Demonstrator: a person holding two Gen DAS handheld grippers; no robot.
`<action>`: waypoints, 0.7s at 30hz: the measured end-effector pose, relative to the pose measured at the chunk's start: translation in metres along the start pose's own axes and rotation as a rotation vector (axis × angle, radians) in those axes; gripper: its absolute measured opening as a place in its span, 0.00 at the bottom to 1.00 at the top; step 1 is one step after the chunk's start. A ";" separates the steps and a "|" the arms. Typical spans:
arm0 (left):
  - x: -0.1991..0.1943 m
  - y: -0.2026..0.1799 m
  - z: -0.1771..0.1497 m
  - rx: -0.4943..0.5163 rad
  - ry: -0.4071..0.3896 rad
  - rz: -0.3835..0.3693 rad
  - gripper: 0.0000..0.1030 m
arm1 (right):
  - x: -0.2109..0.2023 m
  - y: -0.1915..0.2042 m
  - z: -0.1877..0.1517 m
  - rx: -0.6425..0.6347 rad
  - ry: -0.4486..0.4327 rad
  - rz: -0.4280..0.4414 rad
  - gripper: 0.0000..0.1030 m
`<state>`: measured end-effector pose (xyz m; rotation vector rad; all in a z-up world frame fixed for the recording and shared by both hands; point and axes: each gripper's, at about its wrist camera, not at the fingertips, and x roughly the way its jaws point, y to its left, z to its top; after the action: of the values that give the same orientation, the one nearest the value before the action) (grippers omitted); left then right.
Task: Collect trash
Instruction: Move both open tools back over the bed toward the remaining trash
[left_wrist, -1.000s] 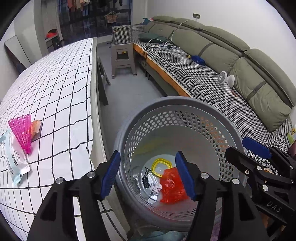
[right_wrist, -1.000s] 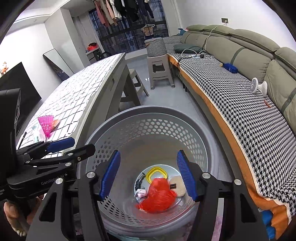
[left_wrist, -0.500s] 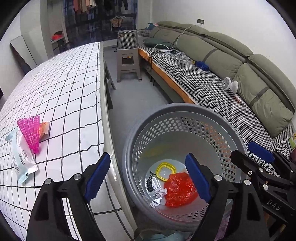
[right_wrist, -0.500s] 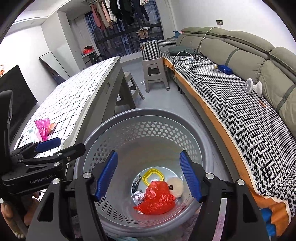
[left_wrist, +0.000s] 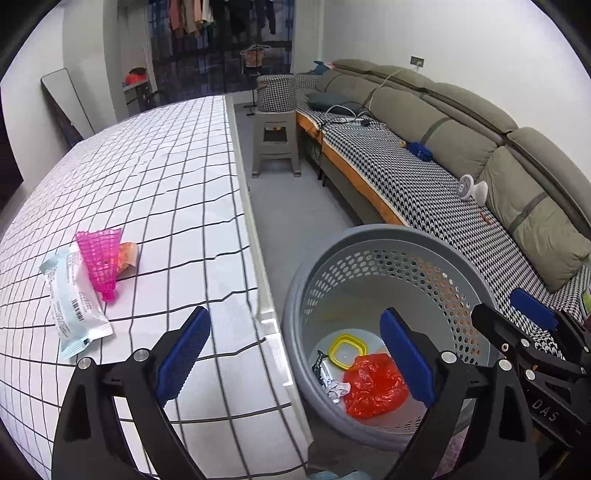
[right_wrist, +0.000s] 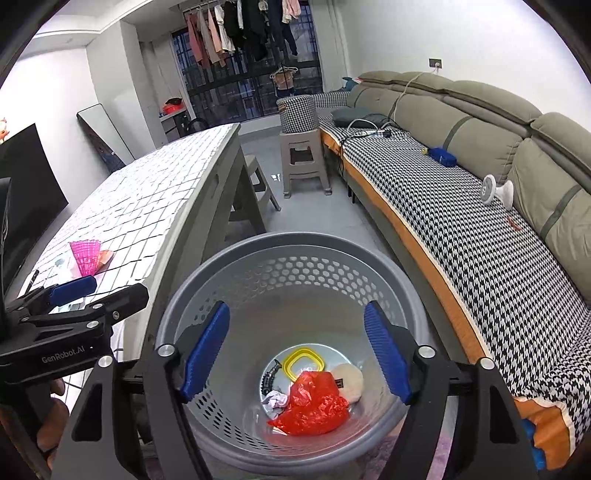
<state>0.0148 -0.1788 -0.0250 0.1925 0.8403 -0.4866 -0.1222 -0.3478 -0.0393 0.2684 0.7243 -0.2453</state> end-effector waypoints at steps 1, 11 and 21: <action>-0.001 0.003 0.000 -0.005 -0.002 0.004 0.89 | 0.000 0.004 0.000 -0.007 -0.001 0.002 0.72; -0.030 0.057 -0.009 -0.094 -0.052 0.082 0.91 | 0.007 0.052 0.009 -0.076 -0.001 0.060 0.72; -0.045 0.131 -0.027 -0.215 -0.062 0.151 0.91 | 0.018 0.123 0.015 -0.192 0.013 0.124 0.72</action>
<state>0.0347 -0.0401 -0.0117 0.0419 0.8045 -0.2573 -0.0614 -0.2399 -0.0214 0.1314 0.7357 -0.0553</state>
